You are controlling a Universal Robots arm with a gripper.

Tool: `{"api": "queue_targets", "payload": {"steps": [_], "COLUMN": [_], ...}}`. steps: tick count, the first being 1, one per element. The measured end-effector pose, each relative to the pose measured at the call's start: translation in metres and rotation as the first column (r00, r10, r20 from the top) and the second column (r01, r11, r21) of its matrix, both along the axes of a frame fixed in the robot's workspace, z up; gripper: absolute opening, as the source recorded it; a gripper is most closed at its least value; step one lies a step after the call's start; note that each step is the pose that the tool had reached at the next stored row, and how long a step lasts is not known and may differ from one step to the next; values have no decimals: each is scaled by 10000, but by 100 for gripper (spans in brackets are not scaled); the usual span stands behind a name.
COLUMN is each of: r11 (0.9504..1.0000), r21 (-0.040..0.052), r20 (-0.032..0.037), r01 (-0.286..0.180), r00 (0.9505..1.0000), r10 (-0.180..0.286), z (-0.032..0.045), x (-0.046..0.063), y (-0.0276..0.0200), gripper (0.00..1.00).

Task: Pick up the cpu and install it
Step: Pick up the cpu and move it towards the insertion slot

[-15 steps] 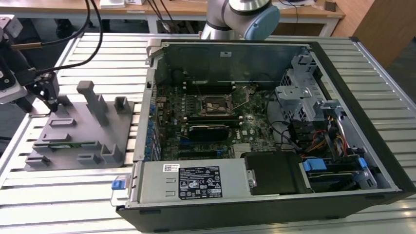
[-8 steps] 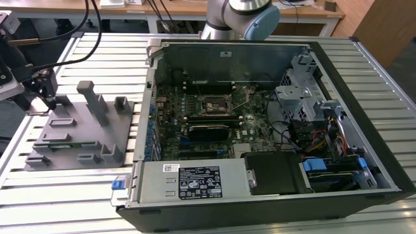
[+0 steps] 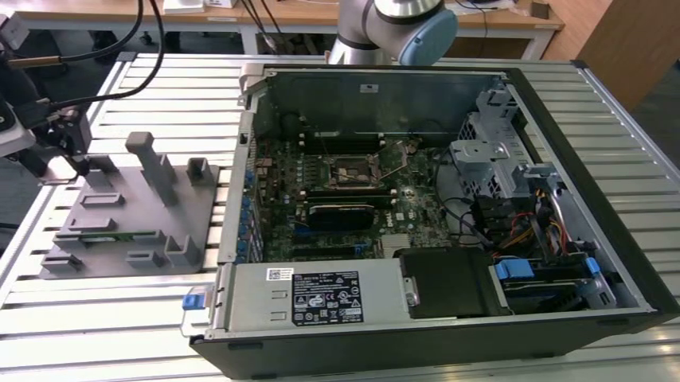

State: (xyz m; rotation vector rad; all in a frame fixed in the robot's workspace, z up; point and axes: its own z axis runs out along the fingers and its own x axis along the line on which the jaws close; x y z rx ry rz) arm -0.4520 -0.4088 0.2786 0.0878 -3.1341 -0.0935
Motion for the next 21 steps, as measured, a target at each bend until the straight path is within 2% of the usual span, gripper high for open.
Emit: {"api": "queue_targets", "payload": {"steps": [8, 21], "r11": [10000, 10000], "r21": [0, 0], "r20": [6, 25], "r01": [0, 0], "r00": [10000, 10000], "r10": [0, 0], "z": [82, 263], "x": [0, 0], "y": [7, 16], "gripper": [55, 55]}}
